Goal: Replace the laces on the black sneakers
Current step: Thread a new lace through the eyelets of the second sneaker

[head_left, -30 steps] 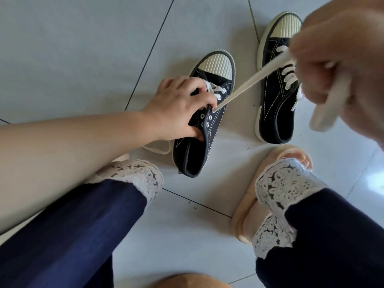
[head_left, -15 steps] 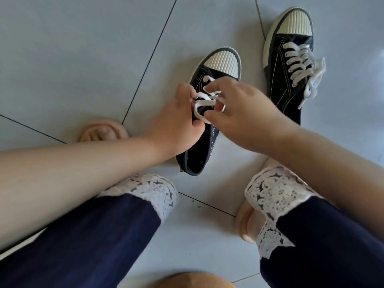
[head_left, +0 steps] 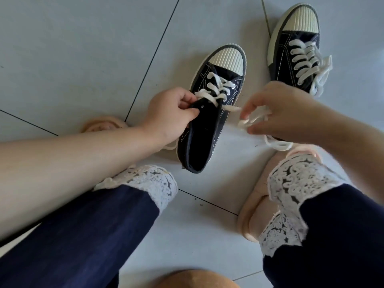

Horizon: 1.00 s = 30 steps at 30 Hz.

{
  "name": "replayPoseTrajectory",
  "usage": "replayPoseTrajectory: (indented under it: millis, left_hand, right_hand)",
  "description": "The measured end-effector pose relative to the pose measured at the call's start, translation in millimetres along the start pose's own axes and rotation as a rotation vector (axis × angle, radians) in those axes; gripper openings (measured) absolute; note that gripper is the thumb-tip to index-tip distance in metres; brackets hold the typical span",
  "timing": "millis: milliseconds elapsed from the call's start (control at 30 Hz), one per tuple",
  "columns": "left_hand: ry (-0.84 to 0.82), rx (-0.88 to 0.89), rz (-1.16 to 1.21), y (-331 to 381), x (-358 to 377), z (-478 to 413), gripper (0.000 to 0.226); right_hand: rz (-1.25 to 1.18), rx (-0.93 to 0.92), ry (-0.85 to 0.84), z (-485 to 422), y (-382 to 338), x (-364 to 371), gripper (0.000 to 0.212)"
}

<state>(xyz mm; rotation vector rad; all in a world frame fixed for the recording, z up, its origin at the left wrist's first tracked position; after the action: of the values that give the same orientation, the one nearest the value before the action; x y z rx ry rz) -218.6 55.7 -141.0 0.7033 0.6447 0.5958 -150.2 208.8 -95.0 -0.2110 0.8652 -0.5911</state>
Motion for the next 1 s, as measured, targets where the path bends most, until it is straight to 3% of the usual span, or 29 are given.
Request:
replayPoseTrajectory:
  millis: [100, 233, 433, 600, 1000]
  left_hand:
    - [-0.040, -0.073, 0.099, -5.2, 4.0, 0.3, 0.025]
    - [-0.045, -0.194, 0.193, -13.1, 4.9, 0.3, 0.025]
    - [-0.065, -0.363, 0.367, -17.7, 12.3, 6.0, 0.022]
    - [-0.021, -0.455, 0.501, -20.8, 17.1, 10.6, 0.025]
    - [-0.001, -0.470, 0.491, -27.8, 14.2, 13.2, 0.021]
  right_hand:
    - [-0.057, 0.110, 0.044, 2.8, 14.2, -15.2, 0.052]
    - [-0.265, 0.142, 0.157, -3.5, 9.8, -23.3, 0.033]
    - [-0.628, 0.061, 0.368, -2.1, -20.8, -19.0, 0.027]
    - [-0.566, 0.082, 0.390, -15.5, -32.7, 6.4, 0.024]
    - [-0.476, 0.093, 0.469, -11.6, -27.7, 13.8, 0.026]
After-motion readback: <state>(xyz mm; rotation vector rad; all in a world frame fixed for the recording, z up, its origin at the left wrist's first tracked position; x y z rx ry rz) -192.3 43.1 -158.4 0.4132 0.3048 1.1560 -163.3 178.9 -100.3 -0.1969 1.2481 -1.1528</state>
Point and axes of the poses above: each hand's wrist, its own z-axis away from the middle knuckle, its own x-axis out of the palm, y = z × x, the point moved 9 cm from there along -z, towards the middle knuckle, and after that the axes turned 3 degrees about y, right-handed, at the moved point
